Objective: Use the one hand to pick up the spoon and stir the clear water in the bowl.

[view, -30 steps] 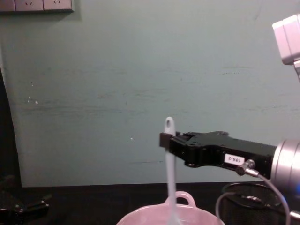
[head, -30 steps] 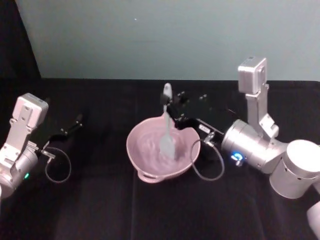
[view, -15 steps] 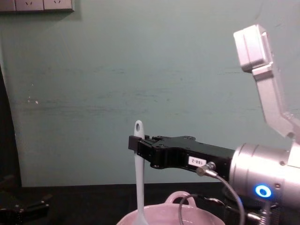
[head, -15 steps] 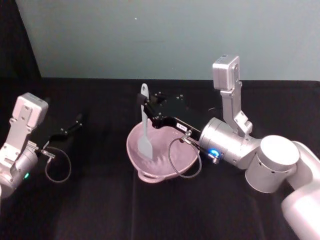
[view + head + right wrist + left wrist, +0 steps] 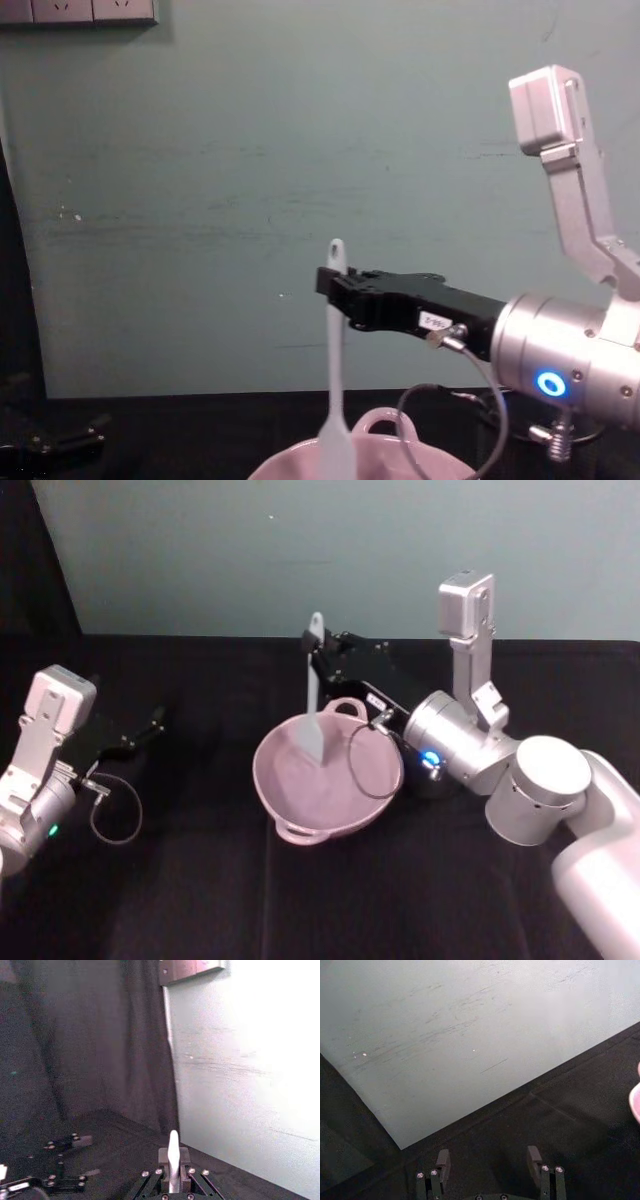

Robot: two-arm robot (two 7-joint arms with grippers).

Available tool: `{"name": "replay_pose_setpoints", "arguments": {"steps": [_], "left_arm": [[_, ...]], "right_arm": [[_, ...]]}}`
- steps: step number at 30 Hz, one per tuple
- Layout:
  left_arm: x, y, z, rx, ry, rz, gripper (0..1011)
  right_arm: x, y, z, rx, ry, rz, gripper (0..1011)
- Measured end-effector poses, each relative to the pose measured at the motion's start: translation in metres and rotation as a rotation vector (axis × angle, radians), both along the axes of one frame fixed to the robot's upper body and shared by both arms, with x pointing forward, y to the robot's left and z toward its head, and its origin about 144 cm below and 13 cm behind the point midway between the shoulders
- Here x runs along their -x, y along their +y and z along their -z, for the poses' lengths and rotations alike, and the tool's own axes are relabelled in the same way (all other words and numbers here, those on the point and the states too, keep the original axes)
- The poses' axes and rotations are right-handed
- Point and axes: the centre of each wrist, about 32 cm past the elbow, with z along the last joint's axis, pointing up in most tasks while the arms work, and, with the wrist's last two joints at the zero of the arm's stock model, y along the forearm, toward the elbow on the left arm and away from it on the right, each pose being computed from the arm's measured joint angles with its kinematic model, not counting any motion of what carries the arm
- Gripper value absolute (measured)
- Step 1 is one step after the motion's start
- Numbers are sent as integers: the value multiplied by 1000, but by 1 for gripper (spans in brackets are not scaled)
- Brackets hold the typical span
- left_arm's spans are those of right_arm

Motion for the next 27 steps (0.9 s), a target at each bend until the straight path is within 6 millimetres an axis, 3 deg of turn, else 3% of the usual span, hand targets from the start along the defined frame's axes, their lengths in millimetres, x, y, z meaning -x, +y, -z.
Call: {"name": "replay_pose_setpoints", "arguments": {"steps": [13,27], "left_arm": [[0,0,0,0,0,0,1011],[0,0,0,0,0,0,1011]], "right_arm": [[5,-30,-8,33,44,81,126],[24,-54,-34,-115,112,51,126]]}}
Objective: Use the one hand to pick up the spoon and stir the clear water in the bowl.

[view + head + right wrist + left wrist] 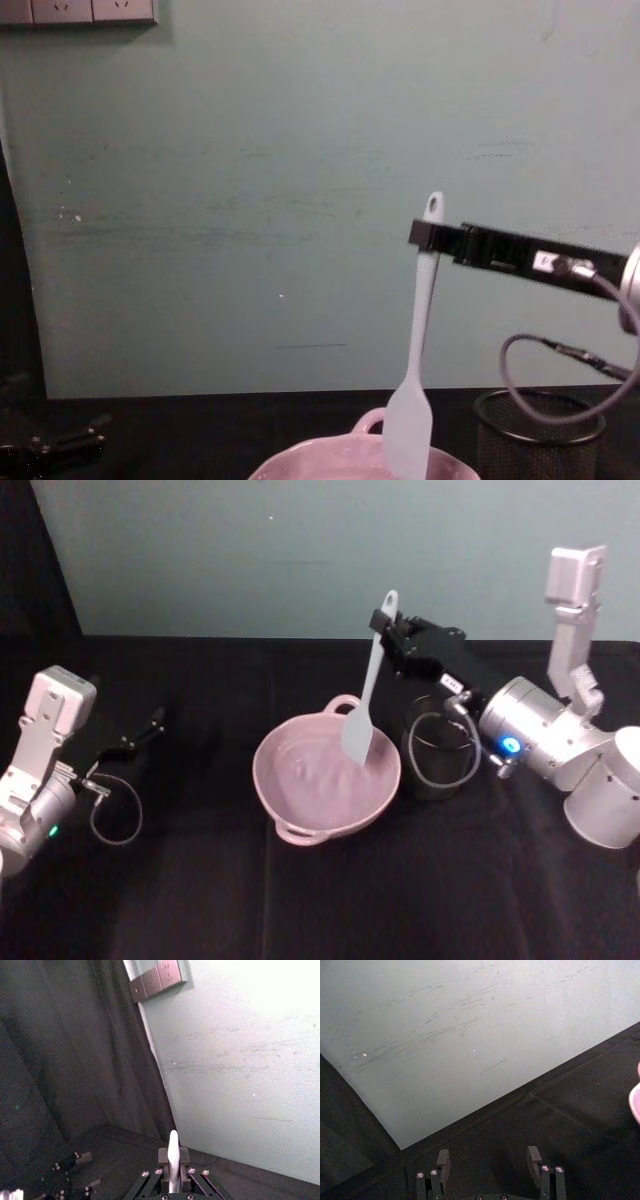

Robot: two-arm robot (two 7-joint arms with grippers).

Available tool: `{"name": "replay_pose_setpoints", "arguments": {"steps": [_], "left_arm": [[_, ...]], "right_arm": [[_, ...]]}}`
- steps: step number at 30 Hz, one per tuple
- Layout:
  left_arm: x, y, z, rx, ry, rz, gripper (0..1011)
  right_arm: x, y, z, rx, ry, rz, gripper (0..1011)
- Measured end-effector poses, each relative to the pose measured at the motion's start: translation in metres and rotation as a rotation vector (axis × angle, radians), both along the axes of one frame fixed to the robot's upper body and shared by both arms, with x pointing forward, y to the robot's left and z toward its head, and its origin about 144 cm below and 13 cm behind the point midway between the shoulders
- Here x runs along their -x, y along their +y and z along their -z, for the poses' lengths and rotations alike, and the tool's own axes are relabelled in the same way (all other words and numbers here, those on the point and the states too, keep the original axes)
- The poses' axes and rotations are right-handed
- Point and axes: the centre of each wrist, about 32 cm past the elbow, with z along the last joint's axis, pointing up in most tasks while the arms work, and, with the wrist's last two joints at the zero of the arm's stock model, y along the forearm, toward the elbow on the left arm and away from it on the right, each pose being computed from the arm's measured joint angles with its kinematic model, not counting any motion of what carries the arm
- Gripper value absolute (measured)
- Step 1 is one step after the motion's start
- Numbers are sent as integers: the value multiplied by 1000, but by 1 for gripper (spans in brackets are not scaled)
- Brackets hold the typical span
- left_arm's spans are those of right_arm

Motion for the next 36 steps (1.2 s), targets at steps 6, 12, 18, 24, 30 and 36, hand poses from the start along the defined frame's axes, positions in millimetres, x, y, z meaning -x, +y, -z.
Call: {"name": "replay_pose_setpoints", "arguments": {"steps": [6,12,18,24,30,36], "left_arm": [[0,0,0,0,0,0,1011],[0,0,0,0,0,0,1011],[0,0,0,0,0,0,1011],[0,0,0,0,0,0,1011],[0,0,0,0,0,0,1011],[0,0,0,0,0,0,1011]], "right_arm": [[6,-13,-17,-43,-17,29,126],[5,-33,-35,-81,-41,91,126],[0,-52,-40,-119,-28,149,126],[-1,-64,-37,-135,-13,188,126],[-2,-71,-30,-140,15,207,126],[1,-72,-19,-144,50,205,126]]}}
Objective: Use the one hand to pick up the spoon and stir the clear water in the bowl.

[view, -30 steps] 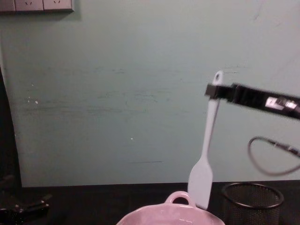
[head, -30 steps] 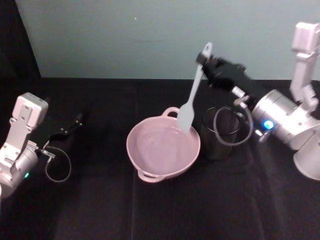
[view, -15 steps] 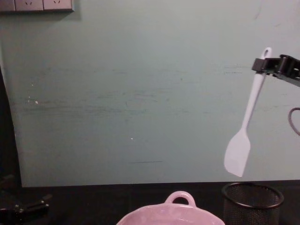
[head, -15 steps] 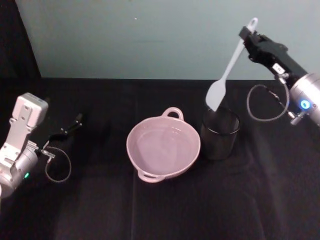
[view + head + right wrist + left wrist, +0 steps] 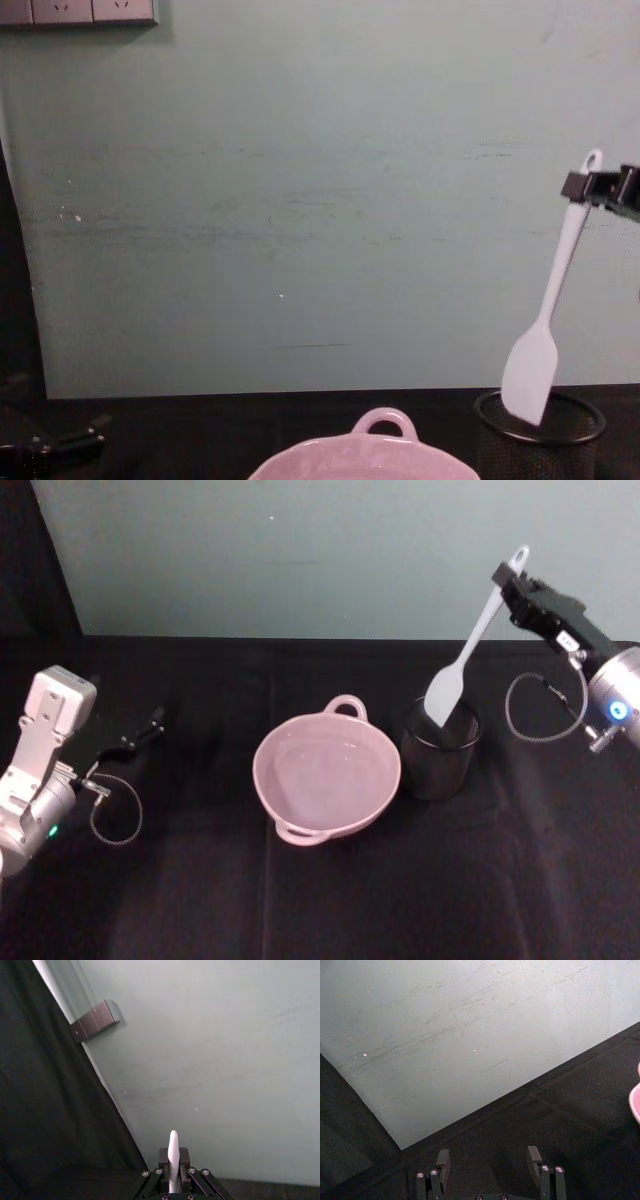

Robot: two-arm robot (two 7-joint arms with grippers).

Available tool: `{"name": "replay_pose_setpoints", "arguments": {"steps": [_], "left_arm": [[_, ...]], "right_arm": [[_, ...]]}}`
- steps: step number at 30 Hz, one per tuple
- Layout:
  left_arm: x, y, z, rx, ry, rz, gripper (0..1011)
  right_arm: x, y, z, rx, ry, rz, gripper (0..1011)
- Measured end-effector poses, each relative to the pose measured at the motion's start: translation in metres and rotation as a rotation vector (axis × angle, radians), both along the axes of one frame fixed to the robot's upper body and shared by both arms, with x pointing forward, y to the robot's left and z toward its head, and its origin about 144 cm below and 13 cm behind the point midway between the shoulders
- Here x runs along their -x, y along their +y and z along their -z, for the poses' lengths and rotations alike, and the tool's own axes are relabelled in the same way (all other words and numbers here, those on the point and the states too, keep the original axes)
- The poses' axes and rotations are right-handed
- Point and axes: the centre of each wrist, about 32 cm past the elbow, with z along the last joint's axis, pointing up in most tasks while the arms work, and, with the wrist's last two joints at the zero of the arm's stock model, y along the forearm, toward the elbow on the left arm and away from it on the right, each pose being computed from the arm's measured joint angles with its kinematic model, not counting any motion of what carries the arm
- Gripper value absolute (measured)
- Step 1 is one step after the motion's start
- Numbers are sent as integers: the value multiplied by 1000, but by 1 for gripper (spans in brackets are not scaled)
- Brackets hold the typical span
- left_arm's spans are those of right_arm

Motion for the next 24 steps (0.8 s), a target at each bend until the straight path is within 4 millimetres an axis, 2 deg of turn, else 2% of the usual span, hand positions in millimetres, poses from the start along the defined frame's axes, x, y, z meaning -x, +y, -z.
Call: {"name": "replay_pose_setpoints", "arguments": {"steps": [15,24], "left_arm": [[0,0,0,0,0,0,1011],[0,0,0,0,0,0,1011]], "right_arm": [[4,-1,36,-27,115,-6,126],[5,-3,48,-46,150,-7,126]]}}
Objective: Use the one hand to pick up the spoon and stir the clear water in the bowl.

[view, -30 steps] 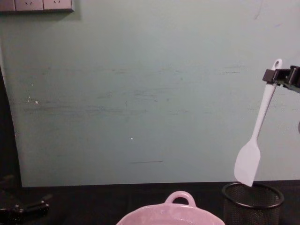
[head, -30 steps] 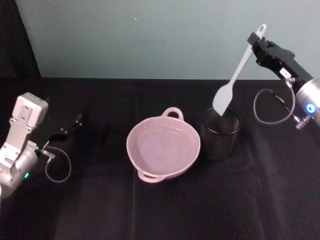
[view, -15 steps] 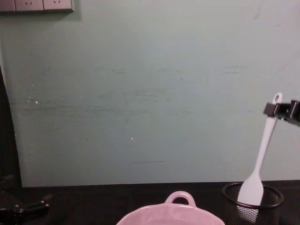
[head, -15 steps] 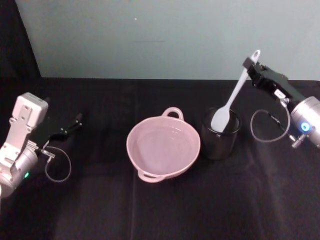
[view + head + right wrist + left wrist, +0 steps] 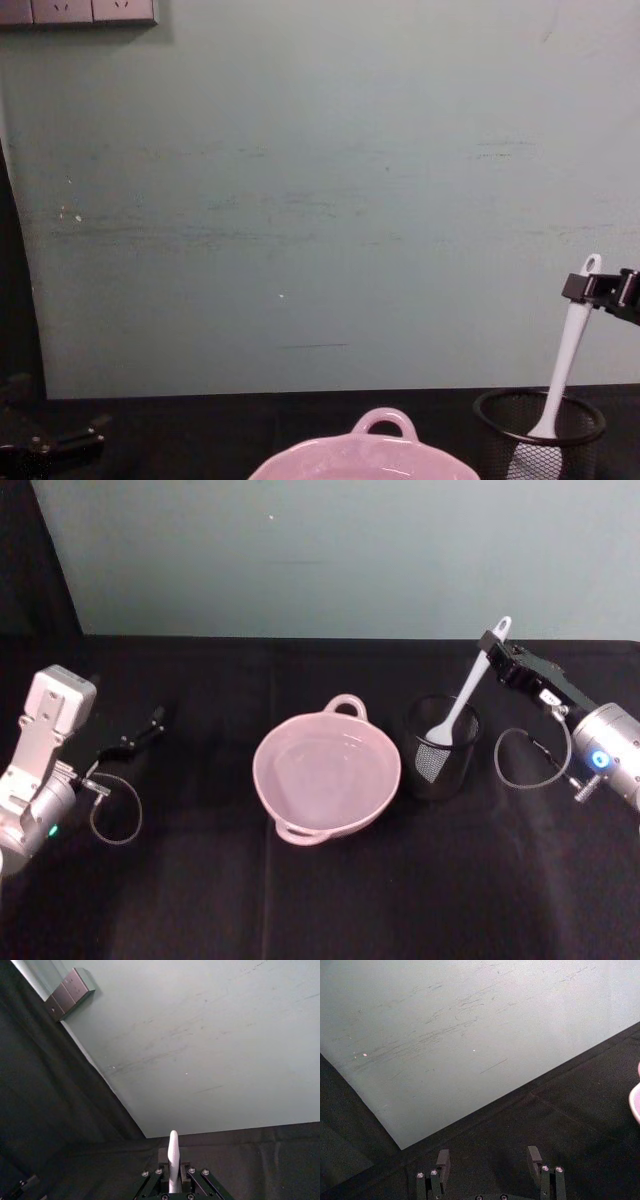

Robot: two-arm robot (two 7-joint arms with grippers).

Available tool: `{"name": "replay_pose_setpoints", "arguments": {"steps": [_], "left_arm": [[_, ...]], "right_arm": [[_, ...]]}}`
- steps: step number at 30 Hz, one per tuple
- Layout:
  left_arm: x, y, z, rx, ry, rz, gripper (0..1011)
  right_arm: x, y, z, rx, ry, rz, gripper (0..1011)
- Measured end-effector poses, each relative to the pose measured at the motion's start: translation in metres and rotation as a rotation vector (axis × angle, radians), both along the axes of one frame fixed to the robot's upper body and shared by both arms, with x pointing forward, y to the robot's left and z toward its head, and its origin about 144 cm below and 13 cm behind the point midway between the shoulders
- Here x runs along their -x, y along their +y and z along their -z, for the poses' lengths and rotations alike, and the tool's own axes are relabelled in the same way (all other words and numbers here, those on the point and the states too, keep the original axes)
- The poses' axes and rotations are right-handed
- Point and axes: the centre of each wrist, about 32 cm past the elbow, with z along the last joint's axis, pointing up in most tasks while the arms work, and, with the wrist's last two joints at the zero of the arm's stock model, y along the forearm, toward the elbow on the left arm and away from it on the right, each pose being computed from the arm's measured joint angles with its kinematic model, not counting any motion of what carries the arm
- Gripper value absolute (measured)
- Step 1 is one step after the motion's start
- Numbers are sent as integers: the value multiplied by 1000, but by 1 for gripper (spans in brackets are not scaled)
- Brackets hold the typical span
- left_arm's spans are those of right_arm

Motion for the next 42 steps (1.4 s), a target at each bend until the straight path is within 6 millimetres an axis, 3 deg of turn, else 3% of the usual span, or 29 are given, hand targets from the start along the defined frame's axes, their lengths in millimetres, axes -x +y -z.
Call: {"name": "replay_pose_setpoints", "arguments": {"steps": [17,42], "left_arm": [[0,0,0,0,0,0,1011],[0,0,0,0,0,0,1011]], "right_arm": [[1,-1,12,-4,11,4,126],[0,1,15,-13,14,-1,137]]}}
